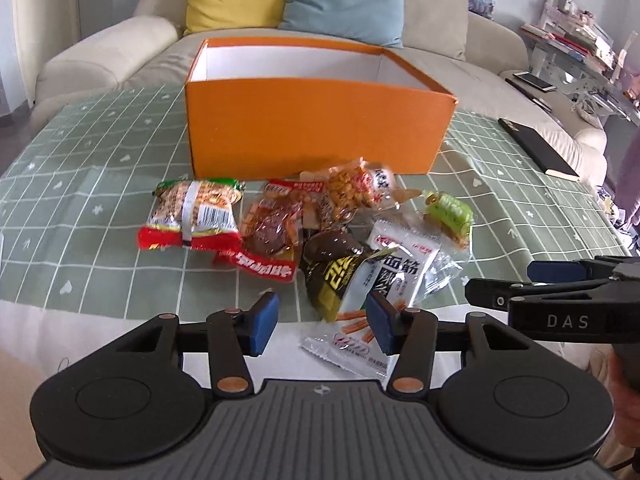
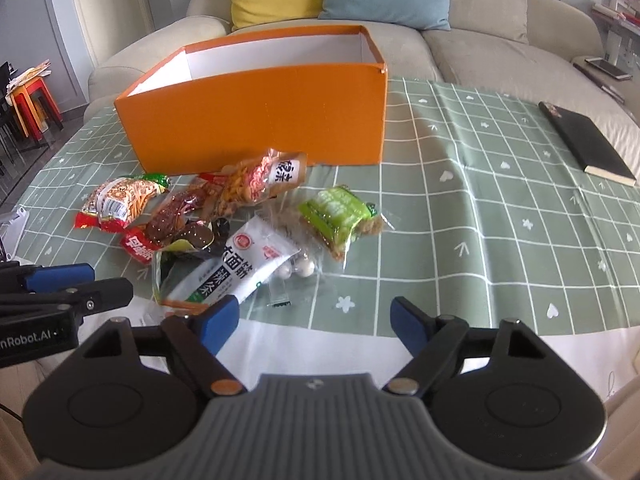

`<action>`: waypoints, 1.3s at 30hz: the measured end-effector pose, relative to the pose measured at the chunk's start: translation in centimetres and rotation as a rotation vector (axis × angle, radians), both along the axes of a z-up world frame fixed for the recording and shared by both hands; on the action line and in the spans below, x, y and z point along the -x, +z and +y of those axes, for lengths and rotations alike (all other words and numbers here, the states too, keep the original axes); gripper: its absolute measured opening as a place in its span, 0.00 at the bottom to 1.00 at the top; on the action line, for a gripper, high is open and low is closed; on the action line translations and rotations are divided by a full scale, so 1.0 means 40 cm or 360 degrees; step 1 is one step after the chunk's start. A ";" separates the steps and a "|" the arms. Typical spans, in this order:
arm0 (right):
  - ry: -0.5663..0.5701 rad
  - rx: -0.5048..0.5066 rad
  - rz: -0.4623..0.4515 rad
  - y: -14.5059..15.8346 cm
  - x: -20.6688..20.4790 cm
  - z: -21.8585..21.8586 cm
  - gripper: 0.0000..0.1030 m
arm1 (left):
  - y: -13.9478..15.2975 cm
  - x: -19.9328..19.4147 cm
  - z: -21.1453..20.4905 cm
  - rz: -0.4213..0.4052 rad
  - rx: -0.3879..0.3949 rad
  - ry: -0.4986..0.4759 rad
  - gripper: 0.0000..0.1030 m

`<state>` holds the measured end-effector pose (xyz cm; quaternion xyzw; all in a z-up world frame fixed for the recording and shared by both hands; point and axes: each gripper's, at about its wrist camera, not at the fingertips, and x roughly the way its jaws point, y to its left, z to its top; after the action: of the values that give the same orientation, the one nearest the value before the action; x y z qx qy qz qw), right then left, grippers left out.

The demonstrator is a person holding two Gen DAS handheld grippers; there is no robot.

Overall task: Organize snacks
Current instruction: 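Grasp the yellow-striped noodle bag with left tool while right tool grasps the peanut bag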

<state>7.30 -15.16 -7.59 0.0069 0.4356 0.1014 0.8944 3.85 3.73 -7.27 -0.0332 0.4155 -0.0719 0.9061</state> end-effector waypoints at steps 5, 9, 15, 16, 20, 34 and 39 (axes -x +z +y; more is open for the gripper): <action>0.0024 -0.0042 0.0012 -0.010 -0.007 0.011 0.67 | -0.005 -0.007 -0.010 -0.0040 -0.0064 -0.0011 0.58; 0.0074 -0.0051 -0.0003 -0.009 -0.010 0.034 0.61 | -0.004 -0.015 -0.006 -0.0083 -0.0106 0.0003 0.58; 0.0132 -0.0111 -0.0042 0.002 -0.021 0.069 0.59 | 0.007 -0.039 0.048 -0.0113 -0.0106 0.0174 0.62; 0.0134 -0.0115 -0.0045 0.004 -0.026 0.075 0.59 | 0.012 -0.044 0.056 -0.0122 -0.0121 0.0200 0.65; 0.0154 -0.0108 -0.0070 0.013 -0.056 0.101 0.57 | 0.027 -0.082 0.090 -0.0115 -0.0164 0.0245 0.67; 0.0060 -0.0188 0.0041 -0.021 -0.220 0.127 0.57 | -0.010 -0.206 0.125 -0.0092 -0.0353 0.0242 0.71; -0.0010 -0.0231 0.0117 -0.049 -0.270 0.121 0.62 | -0.039 -0.239 0.138 -0.0024 -0.0315 0.0254 0.72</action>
<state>18.09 -10.32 -9.53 0.0767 0.4597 0.1297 0.8752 13.41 9.23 -8.84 0.0239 0.4099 0.0415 0.9109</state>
